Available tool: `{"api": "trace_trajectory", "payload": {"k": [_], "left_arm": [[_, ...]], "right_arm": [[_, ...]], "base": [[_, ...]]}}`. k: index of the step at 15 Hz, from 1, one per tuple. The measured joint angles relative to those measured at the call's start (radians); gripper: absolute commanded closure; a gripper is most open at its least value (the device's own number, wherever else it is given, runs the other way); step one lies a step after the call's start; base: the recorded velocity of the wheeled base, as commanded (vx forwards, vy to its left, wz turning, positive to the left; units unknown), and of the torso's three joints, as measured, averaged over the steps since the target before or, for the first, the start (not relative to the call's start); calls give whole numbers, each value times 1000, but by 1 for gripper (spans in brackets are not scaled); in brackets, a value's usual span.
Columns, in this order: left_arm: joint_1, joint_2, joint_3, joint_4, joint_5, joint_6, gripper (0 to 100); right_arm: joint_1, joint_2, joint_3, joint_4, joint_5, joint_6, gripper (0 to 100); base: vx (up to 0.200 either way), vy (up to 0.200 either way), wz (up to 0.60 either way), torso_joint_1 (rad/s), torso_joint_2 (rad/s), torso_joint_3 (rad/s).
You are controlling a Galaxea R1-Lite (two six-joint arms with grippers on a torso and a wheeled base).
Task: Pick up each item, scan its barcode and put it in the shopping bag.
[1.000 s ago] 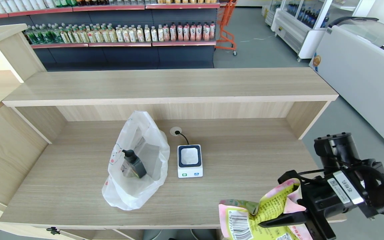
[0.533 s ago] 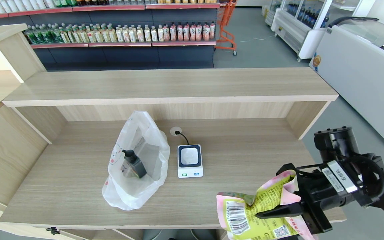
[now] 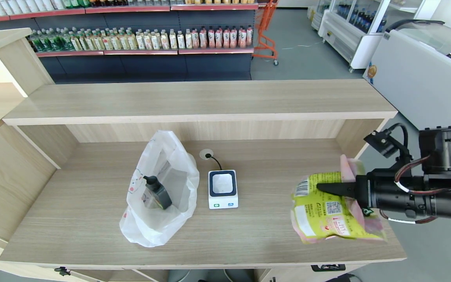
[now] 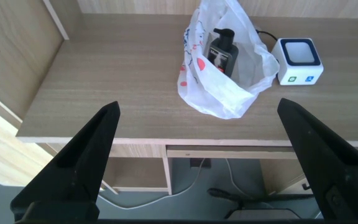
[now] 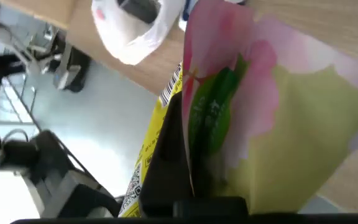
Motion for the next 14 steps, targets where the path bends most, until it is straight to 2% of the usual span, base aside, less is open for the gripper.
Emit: {"api": "trace_trajectory", "payload": {"k": [1, 3, 6, 7, 9, 14], "left_arm": [[0, 0, 0, 0, 0, 0, 0], [0, 0, 0, 0, 0, 0, 0], [0, 0, 0, 0, 0, 0, 0], [0, 0, 0, 0, 0, 1, 0], [0, 0, 0, 0, 0, 1, 0], [0, 0, 0, 0, 0, 0, 0]], "right_arm": [[29, -14, -45, 112, -110, 139, 100], [69, -27, -221, 372, -225, 405, 100], [88, 31, -538, 698, -316, 794, 100], [84, 67, -607, 783, -334, 902, 100], [77, 122, -674, 819, -346, 974, 100], [75, 157, -700, 823, -342, 978, 100]], "base": [[0, 0, 0, 0, 0, 0], [0, 0, 0, 0, 0, 0], [0, 0, 0, 0, 0, 0], [0, 0, 0, 0, 0, 0], [0, 0, 0, 0, 0, 0], [0, 0, 0, 0, 0, 0]]}}
